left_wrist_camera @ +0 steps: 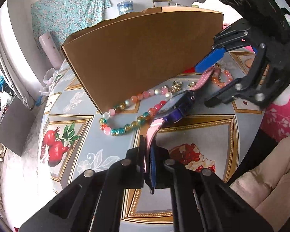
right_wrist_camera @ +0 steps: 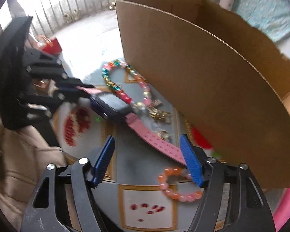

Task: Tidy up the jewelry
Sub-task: 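Lift the watch with the right gripper while the left gripper pinches its strap, then lower the watch into the cardboard box and open both grippers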

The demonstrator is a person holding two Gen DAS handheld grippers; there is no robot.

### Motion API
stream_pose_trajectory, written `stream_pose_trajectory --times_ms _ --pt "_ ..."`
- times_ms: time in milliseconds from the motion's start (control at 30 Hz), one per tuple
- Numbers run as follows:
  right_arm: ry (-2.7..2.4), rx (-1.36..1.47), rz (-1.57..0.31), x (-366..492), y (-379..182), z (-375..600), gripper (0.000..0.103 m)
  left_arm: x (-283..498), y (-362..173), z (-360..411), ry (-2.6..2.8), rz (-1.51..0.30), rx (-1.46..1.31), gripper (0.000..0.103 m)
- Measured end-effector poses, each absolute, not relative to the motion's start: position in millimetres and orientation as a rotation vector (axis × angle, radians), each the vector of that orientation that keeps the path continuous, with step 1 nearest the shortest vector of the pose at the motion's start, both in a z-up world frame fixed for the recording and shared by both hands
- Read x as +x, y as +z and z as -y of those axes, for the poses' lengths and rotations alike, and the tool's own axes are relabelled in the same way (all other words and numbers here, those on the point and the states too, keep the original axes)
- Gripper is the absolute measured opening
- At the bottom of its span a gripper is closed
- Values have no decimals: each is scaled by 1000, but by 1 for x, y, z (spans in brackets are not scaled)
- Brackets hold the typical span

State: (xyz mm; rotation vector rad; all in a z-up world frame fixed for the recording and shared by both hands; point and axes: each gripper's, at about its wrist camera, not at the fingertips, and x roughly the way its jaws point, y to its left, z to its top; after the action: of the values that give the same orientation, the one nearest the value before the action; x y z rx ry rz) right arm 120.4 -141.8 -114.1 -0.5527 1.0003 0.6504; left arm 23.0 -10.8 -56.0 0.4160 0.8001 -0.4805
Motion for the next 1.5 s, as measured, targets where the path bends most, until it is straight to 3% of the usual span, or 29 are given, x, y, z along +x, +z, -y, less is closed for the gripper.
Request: stream_pose_trajectory --times_ms 100,200,367,667,1133,1300,1500 --pt "610 -605 -954 117 -117 144 42 23 -57 10 -479 -804 405 5" --pt "568 -642 -916 112 -117 145 21 24 -58 6 -473 -802 401 5" --pt "486 -674 -830 94 -117 152 7 23 -58 4 -460 -787 406 4" --pt "321 -681 -664 64 -94 156 2 8 -36 6 -438 -709 429 3" --pt "220 -591 -340 70 43 155 1 28 111 3 -439 -383 357 3" --pt "268 -517 -490 139 52 171 1 102 119 19 -495 -509 305 3" --pt "407 -349 -932 246 2 193 1 203 79 35 -538 -867 225 3"
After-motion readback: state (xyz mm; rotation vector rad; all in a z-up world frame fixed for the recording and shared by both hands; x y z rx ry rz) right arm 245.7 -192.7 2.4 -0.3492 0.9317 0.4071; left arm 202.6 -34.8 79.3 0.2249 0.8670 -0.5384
